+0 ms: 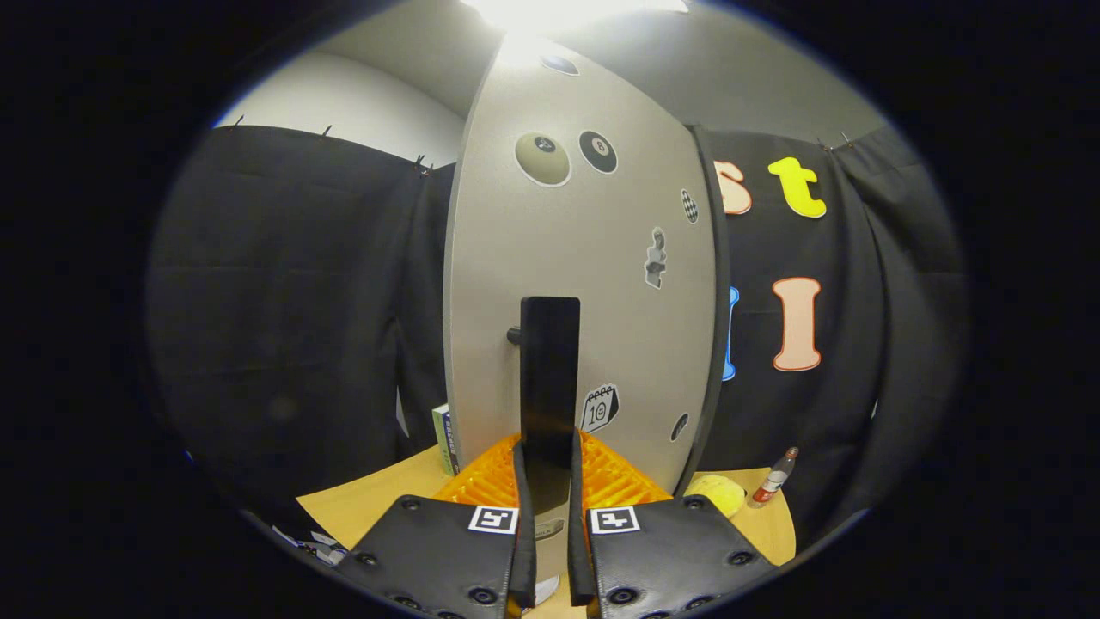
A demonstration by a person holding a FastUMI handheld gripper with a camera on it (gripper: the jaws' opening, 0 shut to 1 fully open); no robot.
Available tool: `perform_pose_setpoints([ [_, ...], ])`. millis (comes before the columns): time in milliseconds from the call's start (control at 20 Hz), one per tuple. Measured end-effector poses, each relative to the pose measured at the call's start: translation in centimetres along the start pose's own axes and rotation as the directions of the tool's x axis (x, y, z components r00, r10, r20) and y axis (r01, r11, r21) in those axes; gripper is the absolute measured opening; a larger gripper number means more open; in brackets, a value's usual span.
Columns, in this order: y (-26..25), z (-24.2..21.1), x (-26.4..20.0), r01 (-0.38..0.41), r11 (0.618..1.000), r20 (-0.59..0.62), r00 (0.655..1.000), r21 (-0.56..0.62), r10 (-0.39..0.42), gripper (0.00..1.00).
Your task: Open the shoe cabinet door, grab the shoes and put them into the shoe cabinet, then close the shoe cabinet door.
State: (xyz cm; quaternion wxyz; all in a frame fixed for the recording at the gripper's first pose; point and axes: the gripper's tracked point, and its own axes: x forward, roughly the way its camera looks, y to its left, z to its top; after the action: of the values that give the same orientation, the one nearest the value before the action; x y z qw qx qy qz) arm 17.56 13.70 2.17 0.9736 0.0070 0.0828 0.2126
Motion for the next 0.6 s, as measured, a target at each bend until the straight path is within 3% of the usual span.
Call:
perform_pose_setpoints([
  [600,-3.2,-0.4,-2.1,0.118,0.993,0.008,0.993,-0.006,-0.118,0.16],
])
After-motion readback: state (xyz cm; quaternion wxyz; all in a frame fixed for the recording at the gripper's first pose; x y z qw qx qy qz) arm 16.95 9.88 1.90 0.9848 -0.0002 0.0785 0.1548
